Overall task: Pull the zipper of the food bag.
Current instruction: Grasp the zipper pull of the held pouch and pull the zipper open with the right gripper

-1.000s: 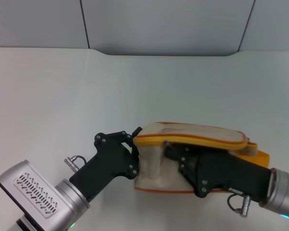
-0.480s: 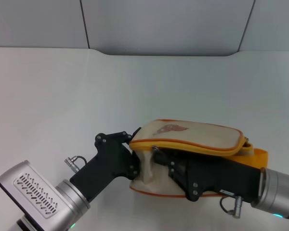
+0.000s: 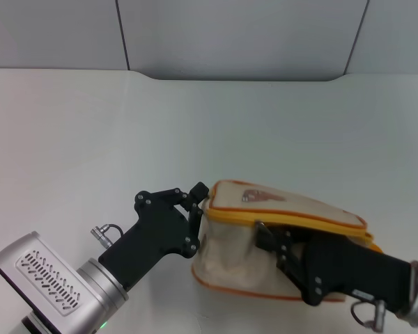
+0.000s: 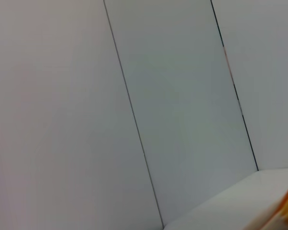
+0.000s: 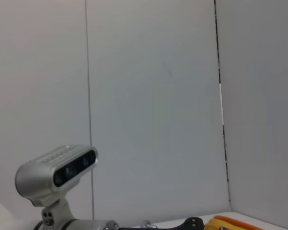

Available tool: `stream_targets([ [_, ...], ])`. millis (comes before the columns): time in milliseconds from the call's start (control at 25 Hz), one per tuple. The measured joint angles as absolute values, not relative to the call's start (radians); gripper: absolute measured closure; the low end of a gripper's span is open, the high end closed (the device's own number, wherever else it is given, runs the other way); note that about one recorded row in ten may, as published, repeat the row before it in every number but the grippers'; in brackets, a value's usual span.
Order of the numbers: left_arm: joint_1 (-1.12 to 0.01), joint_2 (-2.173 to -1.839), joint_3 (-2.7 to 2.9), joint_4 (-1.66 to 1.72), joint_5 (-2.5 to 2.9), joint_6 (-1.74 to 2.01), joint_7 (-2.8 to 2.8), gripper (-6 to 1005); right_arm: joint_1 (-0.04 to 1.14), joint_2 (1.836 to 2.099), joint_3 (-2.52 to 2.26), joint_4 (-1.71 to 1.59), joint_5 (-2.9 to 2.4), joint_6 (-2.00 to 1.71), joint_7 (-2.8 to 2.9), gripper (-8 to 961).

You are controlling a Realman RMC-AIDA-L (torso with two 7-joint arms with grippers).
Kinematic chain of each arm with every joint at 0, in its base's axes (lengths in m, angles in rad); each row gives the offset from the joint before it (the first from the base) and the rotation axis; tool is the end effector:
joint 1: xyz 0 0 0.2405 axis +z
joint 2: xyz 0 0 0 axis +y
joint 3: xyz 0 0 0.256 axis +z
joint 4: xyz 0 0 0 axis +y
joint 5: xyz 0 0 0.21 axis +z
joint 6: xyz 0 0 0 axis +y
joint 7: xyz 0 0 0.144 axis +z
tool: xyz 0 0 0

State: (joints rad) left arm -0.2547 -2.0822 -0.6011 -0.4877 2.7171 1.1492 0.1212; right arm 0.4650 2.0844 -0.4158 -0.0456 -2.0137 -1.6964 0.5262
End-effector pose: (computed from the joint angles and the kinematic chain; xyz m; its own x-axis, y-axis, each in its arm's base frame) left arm -0.2489 0.2464 -0.1136 0.8094 -0.1933 0.5545 0.3160 -0.6525 -0.6887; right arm 0.2633 0.2405 -0.0680 0.6523 -0.0010 -0.7580 -0.2808 -0.9291 -0.2404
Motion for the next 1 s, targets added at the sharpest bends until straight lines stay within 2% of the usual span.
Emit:
stream_targets([
  [360, -0.255, -2.082, -0.602, -0.485, 2.716, 1.151, 0.121, 1001, 0.385, 2.083, -0.411, -0.047, -2.013, -1.731, 0.641, 953],
  [640, -0.245, -2.081, -0.6, -0.487, 2.717, 1.169, 0.122, 1000, 0.387, 2.082, -0.414, -0.055, -2.013, -1.729, 0.776, 954],
  [840, -0.193, -2.069, -0.593, -0.431, 2.732, 1.333, 0.147, 999, 0.369, 2.082, -0.402, -0.111, -2.005, -1.729, 0.835, 953],
  [1000, -0.206, -2.064, -0.592, -0.291, 2.811, 1.513, 0.077, 999, 0.379, 2.081, -0.397, -0.134, -2.005, -1.726, 0.891, 954],
])
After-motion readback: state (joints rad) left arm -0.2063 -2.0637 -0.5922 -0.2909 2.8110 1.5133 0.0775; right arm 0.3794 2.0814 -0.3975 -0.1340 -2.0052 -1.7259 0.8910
